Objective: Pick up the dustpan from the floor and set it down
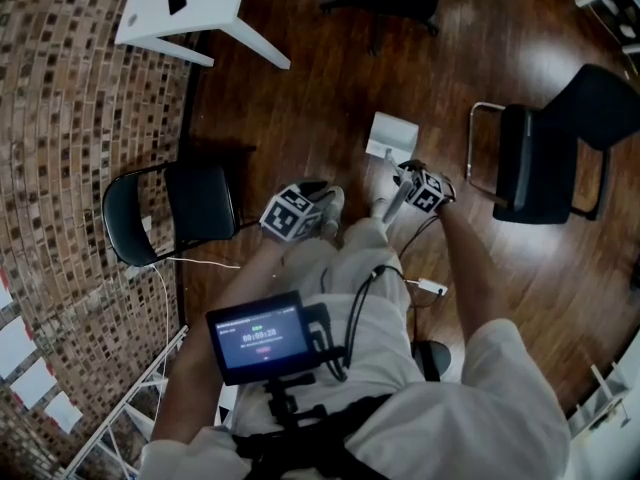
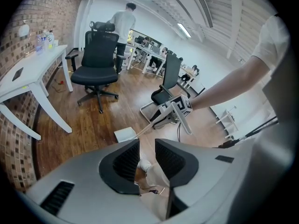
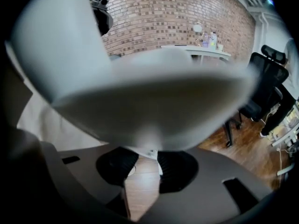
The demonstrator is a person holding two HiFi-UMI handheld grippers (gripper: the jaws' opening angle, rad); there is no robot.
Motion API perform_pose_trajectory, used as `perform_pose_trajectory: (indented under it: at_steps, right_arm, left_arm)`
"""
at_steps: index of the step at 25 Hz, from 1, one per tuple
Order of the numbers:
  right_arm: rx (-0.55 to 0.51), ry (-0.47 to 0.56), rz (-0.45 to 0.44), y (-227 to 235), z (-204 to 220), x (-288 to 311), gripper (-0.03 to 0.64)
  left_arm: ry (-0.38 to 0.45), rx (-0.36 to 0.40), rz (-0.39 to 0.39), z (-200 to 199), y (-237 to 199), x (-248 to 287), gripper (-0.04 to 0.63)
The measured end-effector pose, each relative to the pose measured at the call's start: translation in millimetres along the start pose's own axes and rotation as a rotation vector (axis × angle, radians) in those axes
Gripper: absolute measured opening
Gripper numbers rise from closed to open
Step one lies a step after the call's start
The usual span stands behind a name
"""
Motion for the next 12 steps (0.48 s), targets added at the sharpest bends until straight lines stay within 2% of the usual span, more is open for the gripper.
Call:
perform_pose_trajectory:
  at_steps: [12]
  right_arm:
    - [-0.004,-0.061,0.014,-35,13,3,0.197]
  left_arm:
    - [-0.011,0.015,0.012,8,2,-2,0.097]
Point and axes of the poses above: the fingertips, and each gripper's own axes: x forward along the fingers, y to its right, z out of its underside, the point moved 9 cm from there along -x, backward along the fingers
